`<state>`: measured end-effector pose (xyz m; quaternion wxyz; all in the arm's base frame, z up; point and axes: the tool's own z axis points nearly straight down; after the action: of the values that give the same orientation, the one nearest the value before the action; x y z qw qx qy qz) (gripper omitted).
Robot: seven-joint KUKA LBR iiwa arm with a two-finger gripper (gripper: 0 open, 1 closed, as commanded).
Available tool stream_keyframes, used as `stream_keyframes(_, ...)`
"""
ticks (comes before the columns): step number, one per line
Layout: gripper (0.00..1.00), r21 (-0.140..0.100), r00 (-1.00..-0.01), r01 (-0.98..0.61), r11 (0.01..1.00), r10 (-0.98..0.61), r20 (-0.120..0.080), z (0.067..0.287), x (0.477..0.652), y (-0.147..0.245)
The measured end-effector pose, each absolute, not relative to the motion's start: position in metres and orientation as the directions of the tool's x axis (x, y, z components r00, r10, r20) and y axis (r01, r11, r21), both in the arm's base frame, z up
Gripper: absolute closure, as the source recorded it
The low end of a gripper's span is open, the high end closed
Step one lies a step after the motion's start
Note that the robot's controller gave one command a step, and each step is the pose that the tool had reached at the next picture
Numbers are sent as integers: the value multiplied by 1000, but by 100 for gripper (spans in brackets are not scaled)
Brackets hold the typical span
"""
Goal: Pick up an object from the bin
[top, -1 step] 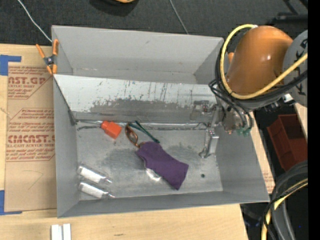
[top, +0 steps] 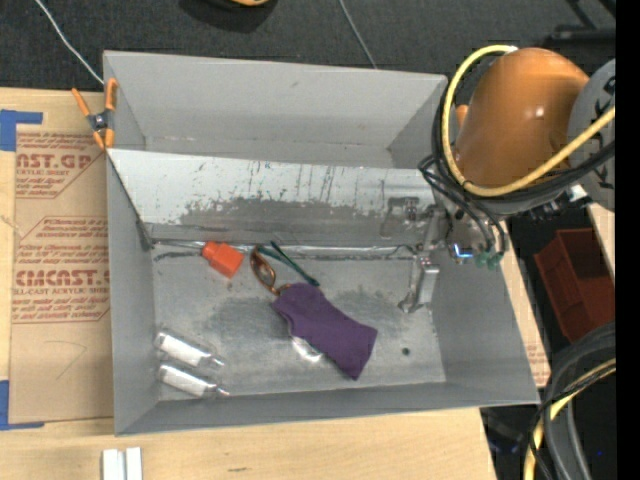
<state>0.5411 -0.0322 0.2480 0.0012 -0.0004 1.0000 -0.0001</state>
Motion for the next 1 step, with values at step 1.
stream_keyframes(1, 0, 0, -980, -198, 980, -198, 0, 172, 553, -44)
